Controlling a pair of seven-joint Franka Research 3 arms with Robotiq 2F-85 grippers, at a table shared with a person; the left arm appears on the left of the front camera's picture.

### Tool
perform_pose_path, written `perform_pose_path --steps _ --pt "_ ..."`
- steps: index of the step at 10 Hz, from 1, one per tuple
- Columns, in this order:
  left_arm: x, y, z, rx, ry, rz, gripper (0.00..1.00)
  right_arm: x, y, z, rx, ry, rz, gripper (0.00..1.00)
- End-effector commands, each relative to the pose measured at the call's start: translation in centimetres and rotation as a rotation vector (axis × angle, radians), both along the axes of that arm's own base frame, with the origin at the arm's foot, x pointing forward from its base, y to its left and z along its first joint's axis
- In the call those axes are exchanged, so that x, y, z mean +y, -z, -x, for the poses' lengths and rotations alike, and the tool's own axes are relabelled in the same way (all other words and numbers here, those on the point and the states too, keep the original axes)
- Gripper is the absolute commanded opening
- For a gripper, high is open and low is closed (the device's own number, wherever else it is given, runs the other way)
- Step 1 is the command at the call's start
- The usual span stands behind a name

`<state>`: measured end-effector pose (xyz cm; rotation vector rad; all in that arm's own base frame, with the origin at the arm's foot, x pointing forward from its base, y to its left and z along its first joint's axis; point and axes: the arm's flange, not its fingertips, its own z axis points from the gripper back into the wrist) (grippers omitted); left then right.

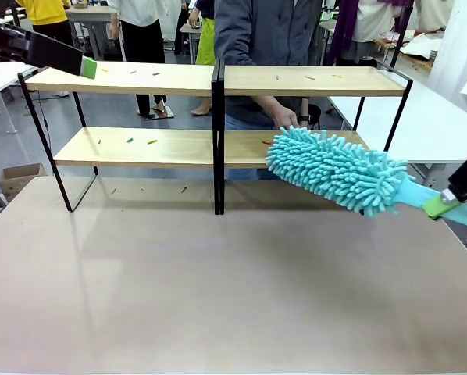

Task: Clean the shelves.
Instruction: Clean a randomly selected level of the Shelf with the Duster.

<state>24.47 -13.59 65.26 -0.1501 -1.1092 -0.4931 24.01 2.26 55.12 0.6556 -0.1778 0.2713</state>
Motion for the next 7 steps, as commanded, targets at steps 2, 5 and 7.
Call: perform_pose_path --steps 2,5,7 --pt "0.1 0.2 0.1 0.0 0.002 0.001 1.0 2.6 2.0 -0.3 -0.012 0.033 -0.016 0.12" --pt "0.1 0.2 0.1 0.0 0.002 0.001 1.0 7.0 2.6 -4.0 -0.045 0.073 -0.026 0.12" --pt "0.1 0.2 0.1 0.0 0.002 0.001 1.0 10.5 3.2 -8.0 -0.057 0.096 -0.049 0.12"
